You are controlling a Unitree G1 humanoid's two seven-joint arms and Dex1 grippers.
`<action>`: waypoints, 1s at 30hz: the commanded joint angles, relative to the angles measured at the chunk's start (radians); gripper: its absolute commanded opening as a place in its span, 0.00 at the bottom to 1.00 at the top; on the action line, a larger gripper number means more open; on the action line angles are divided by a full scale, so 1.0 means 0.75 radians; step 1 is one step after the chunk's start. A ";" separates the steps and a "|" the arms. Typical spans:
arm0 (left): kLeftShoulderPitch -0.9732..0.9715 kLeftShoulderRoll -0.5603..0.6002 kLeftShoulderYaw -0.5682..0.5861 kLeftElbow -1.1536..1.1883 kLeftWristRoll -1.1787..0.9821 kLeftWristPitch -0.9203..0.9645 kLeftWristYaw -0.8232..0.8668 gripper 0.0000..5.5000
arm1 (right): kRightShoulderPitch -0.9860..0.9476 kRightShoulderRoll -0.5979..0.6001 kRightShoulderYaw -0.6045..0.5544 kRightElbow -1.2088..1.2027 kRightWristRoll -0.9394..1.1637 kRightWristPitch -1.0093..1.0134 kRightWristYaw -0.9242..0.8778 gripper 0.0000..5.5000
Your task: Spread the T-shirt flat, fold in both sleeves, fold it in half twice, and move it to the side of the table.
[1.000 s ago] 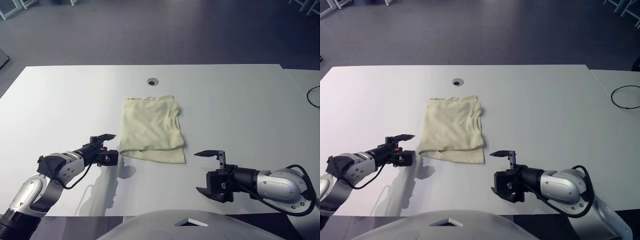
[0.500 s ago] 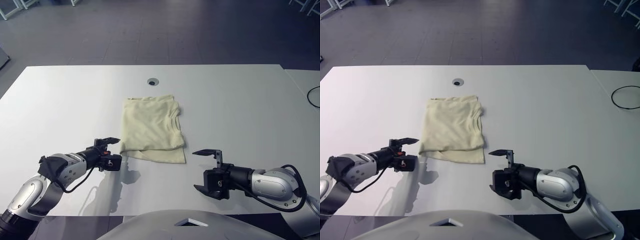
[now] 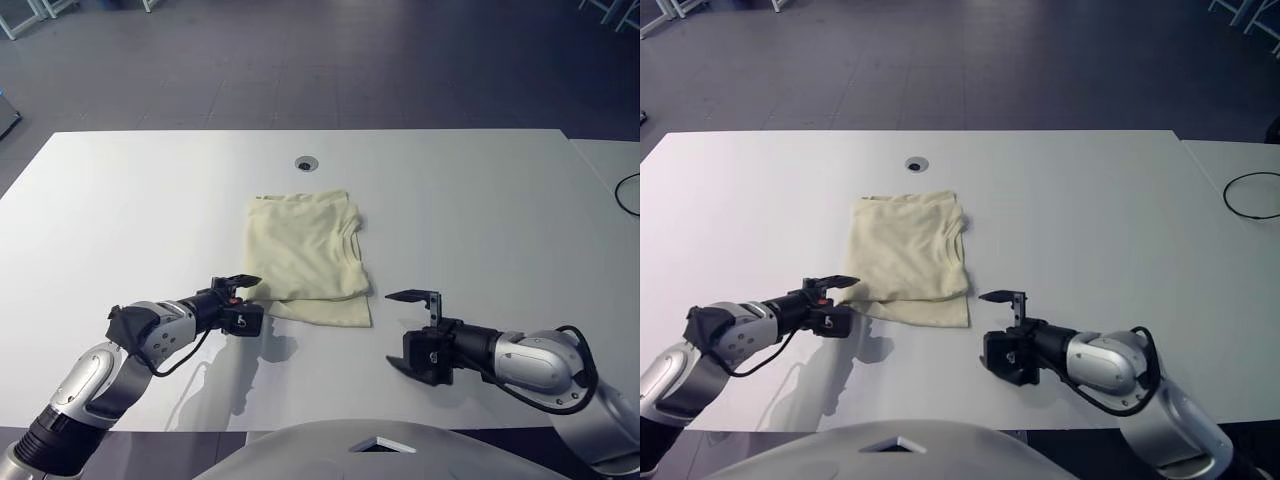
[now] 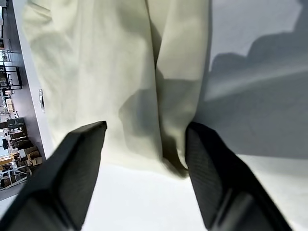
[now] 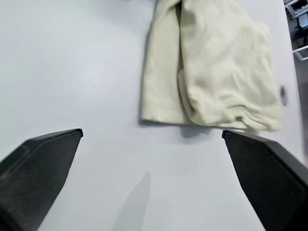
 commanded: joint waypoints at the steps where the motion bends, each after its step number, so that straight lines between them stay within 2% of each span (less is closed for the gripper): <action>1: 0.044 -0.014 -0.109 0.082 0.011 0.014 -0.082 0.35 | -0.076 0.047 0.078 0.125 -0.125 -0.108 -0.062 0.98; 6: 0.032 -0.013 -0.124 0.080 0.004 0.018 -0.082 0.18 | -0.143 0.142 0.176 0.224 -0.208 -0.178 -0.083 0.98; 11: 0.019 -0.012 -0.134 0.046 -0.007 0.030 -0.102 0.01 | -0.183 0.197 0.204 0.318 -0.281 -0.215 -0.113 0.98; 20: 0.010 -0.006 -0.144 -0.024 -0.034 0.053 -0.152 0.00 | -0.319 0.286 0.231 0.521 -0.383 -0.306 -0.198 0.98; 30: 0.045 0.028 -0.142 -0.045 -0.048 0.045 -0.169 0.00 | -0.311 0.275 0.223 0.591 -0.399 -0.386 -0.195 0.68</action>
